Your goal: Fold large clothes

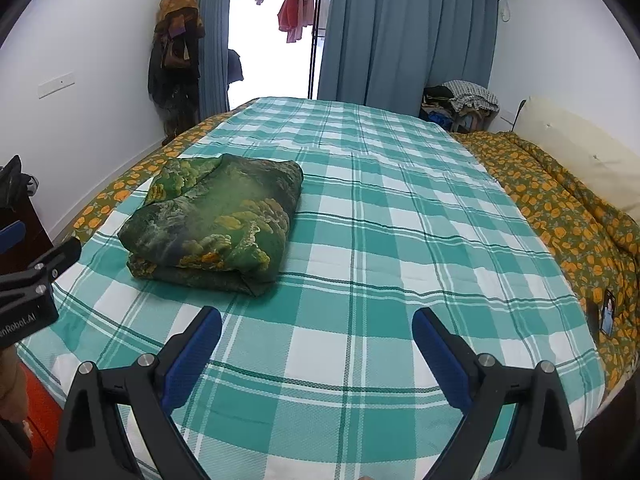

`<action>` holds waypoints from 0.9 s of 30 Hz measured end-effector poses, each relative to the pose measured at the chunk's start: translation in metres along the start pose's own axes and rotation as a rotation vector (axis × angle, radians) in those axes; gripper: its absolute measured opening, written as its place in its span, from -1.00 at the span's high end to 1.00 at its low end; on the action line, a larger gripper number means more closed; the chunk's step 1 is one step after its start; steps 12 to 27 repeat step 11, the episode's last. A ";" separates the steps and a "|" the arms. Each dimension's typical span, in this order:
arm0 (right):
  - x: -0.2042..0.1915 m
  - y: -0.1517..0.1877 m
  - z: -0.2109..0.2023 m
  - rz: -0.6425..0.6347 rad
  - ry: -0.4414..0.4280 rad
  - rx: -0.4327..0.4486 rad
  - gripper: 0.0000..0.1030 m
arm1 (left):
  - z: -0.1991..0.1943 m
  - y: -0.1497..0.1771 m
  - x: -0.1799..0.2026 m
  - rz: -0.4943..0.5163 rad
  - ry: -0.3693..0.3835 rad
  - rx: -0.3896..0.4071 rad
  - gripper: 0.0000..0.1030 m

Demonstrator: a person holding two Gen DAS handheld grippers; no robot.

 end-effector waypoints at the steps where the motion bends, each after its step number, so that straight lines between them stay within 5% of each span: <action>1: -0.001 0.000 0.000 -0.002 -0.001 0.000 -0.90 | 0.000 0.000 0.000 0.001 0.001 -0.001 -0.99; 27: 0.001 0.004 0.000 0.005 -0.006 -0.007 -0.90 | -0.004 0.004 0.007 -0.001 0.015 -0.007 -0.99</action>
Point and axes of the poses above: each gripper's, at about its wrist camera, not at the fingertips, and z roughly the way its jaws point, x to its right, y to its underside, the point moved 9 cm from there along z, roughly the way its jaws point, and after that the axes turned 4 degrees about -y, right-handed, at the moved point
